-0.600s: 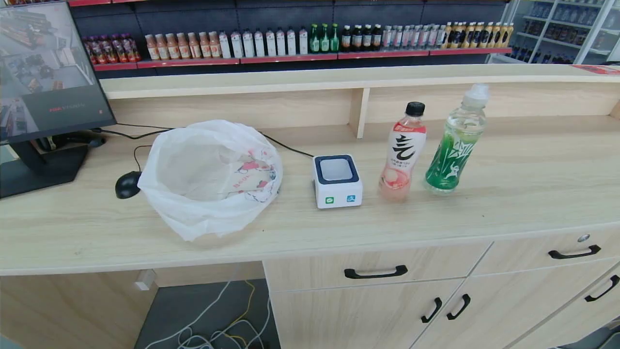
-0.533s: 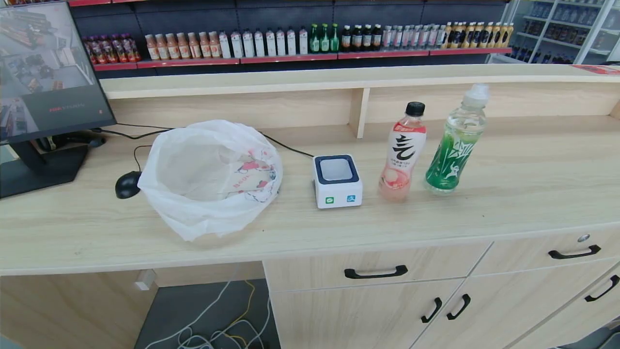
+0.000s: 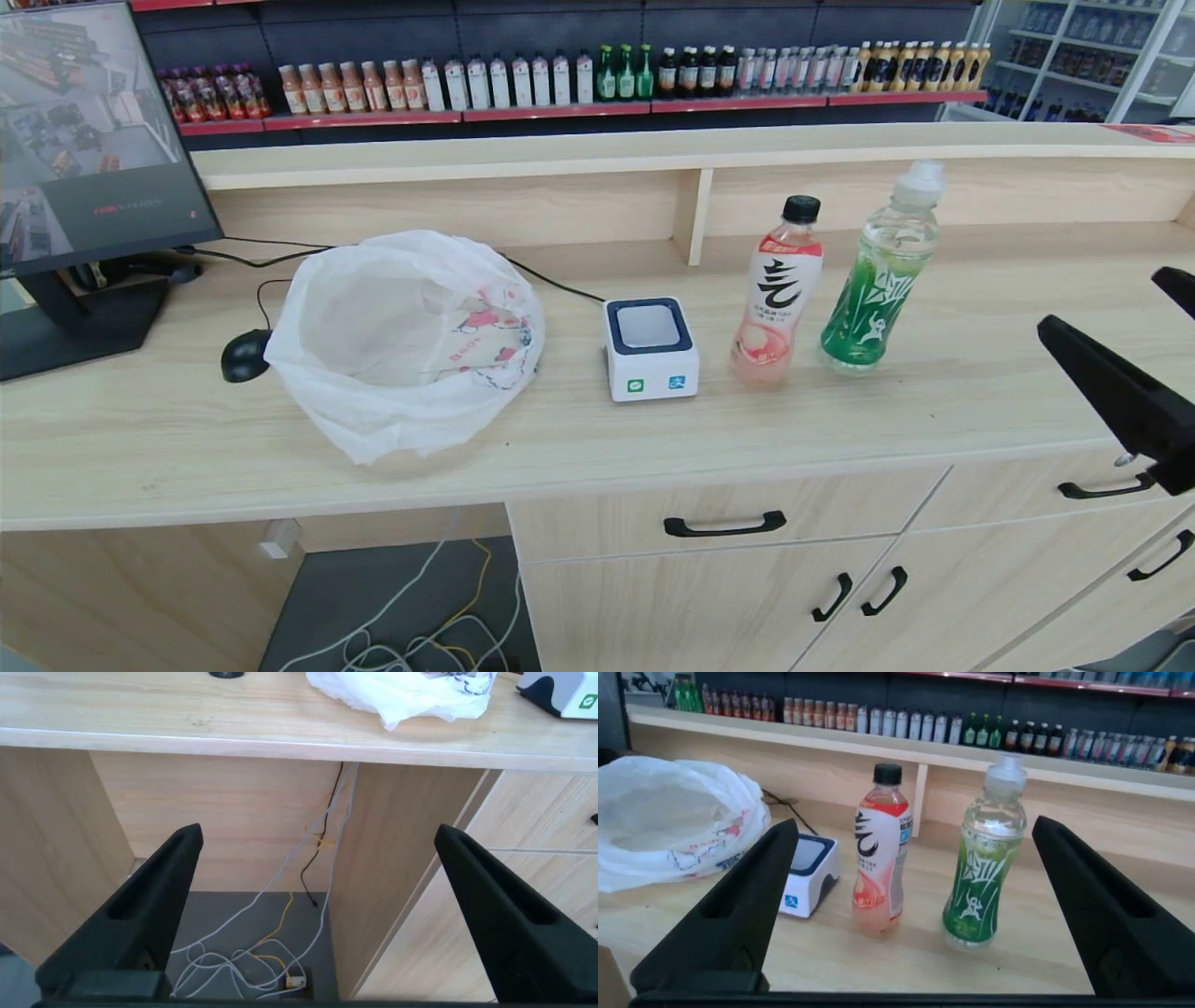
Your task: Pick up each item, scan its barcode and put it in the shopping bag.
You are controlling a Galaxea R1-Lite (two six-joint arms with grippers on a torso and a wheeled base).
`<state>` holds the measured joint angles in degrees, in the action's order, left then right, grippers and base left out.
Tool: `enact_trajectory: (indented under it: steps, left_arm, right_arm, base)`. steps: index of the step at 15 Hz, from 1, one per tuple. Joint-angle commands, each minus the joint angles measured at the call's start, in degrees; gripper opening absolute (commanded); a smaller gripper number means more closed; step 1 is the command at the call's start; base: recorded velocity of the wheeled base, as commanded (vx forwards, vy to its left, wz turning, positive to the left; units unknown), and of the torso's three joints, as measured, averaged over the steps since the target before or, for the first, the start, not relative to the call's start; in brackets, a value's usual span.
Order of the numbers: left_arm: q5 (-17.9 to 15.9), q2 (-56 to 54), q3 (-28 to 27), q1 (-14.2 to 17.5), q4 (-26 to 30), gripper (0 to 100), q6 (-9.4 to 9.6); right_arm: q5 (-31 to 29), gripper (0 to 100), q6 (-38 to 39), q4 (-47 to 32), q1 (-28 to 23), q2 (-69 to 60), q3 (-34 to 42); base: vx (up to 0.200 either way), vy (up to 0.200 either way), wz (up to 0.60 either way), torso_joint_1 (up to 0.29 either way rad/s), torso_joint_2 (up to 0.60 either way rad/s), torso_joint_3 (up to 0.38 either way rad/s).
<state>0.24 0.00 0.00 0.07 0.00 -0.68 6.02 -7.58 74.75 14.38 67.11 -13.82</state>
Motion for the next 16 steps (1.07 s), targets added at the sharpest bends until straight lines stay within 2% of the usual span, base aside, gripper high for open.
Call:
enact_trajectory:
  steps: [1, 3, 9, 12, 16]
  left_arm:
    - [0.0, 0.0, 0.0, 0.0, 0.0, 100, -0.02]
    - [0.0, 0.0, 0.0, 0.0, 0.0, 100, -0.02]
    - [0.0, 0.0, 0.0, 0.0, 0.0, 100, -0.02]
    - [0.0, 0.0, 0.0, 0.0, 0.0, 100, -0.02]
    - [0.0, 0.0, 0.0, 0.0, 0.0, 100, -0.02]
  right_arm:
    - [-4.7, 100, -0.2, 13.2, 5.4, 18.1, -4.2]
    - [-6.2, 100, -0.4, 13.5, 6.8, 20.0, -4.1]
    - [-7.8, 100, 1.0, 13.5, 6.5, 28.0, -9.1]
    - [-12.4, 100, 1.3, 13.5, 6.7, 30.5, -11.0]
    - [-14.2, 100, 1.3, 13.6, 8.8, 37.5, -14.7]
  base:
    - [0.0, 0.0, 0.0, 0.0, 0.0, 0.0]
    - [0.0, 0.0, 0.0, 0.0, 0.0, 0.0]
    - [0.0, 0.0, 0.0, 0.0, 0.0, 0.0]
    - [0.0, 0.0, 0.0, 0.0, 0.0, 0.0]
    - [0.0, 0.0, 0.0, 0.0, 0.0, 0.0]
